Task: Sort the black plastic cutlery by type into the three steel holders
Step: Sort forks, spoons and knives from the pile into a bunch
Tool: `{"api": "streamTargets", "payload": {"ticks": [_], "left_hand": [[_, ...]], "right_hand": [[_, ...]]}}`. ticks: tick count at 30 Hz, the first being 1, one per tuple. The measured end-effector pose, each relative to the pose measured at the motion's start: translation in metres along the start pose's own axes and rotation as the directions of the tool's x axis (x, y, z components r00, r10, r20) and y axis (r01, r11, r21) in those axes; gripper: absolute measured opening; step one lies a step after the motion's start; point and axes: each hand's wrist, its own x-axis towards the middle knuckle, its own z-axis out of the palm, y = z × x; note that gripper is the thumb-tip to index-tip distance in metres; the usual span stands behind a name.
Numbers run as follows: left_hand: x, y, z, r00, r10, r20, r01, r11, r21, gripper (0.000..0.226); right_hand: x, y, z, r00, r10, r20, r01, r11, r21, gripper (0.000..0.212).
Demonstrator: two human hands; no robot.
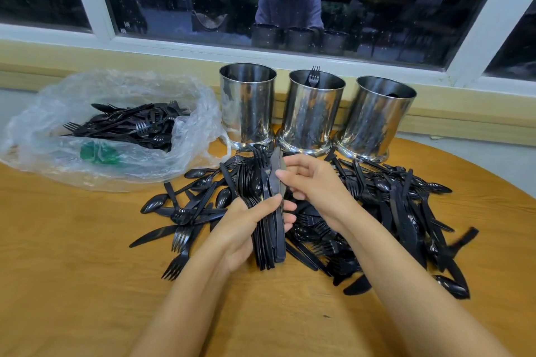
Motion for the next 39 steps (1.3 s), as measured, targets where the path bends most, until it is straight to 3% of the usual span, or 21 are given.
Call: {"api": "streamTargets", "payload": {"ticks": [4, 9, 12, 14, 17, 19, 21, 25, 27, 31, 36, 39], "left_hand": [[0.000, -0.001, 0.003, 0.999, 0.026, -0.044, -0.025, 1.000, 0.014, 0.019], [-0.003, -0.002, 0.008, 0.993, 0.019, -0.116, -0.031, 0.994, -0.106, 0.027], [-0.006, 0.004, 0.017, 0.990, -0.009, -0.139, -0.013, 0.988, -0.157, 0.026], [-0.010, 0.012, 0.023, 0.988, -0.018, -0.153, -0.009, 0.984, -0.177, 0.022], [-0.019, 0.022, 0.033, 0.989, 0.000, -0.151, -0.029, 0.982, -0.185, 0.024], [-0.026, 0.028, 0.036, 0.986, 0.024, -0.168, -0.059, 0.977, -0.207, 0.023], [-0.031, 0.032, 0.036, 0.982, 0.037, -0.186, -0.079, 0.972, -0.220, 0.023], [-0.033, 0.040, 0.031, 0.975, 0.030, -0.222, -0.076, 0.976, -0.203, 0.023], [-0.029, 0.045, 0.025, 0.971, 0.027, -0.237, -0.077, 0.976, -0.204, 0.023], [-0.005, 0.064, 0.011, 0.970, 0.023, -0.241, -0.068, 0.981, -0.181, 0.021], [0.036, 0.091, -0.007, 0.975, 0.038, -0.218, -0.066, 0.990, -0.122, 0.014], [0.055, 0.103, -0.016, 0.970, 0.071, -0.231, -0.080, 0.996, -0.030, 0.023]], "right_hand": [[-0.002, 0.004, 0.006, 0.999, 0.023, -0.033, -0.024, 0.998, -0.054, 0.026], [-0.009, -0.004, 0.009, 0.996, -0.012, 0.087, 0.028, 0.983, -0.183, 0.019], [-0.014, -0.015, 0.008, 0.998, -0.054, 0.033, 0.058, 0.989, -0.133, 0.015], [-0.015, -0.021, 0.006, 0.994, -0.084, -0.076, 0.074, 0.988, -0.134, 0.017], [-0.018, -0.036, -0.006, 0.967, -0.116, -0.226, 0.136, 0.988, 0.076, 0.015], [-0.021, -0.051, -0.015, 0.970, -0.112, -0.216, 0.177, 0.933, 0.312, 0.009], [-0.024, -0.065, -0.020, 0.976, -0.109, -0.187, 0.176, 0.902, 0.394, 0.009], [-0.014, -0.085, -0.028, 0.981, -0.038, -0.192, 0.035, 0.999, -0.020, 0.035], [-0.001, -0.089, -0.031, 0.985, -0.058, -0.165, 0.037, 0.992, -0.123, 0.031], [0.047, -0.102, -0.028, 0.993, -0.106, -0.048, 0.097, 0.982, -0.164, 0.019], [0.144, -0.148, -0.020, 0.901, -0.317, -0.298, 0.308, 0.948, -0.077, 0.012], [0.197, -0.152, -0.006, 0.893, -0.360, -0.271, 0.323, 0.931, -0.173, 0.017]]}}
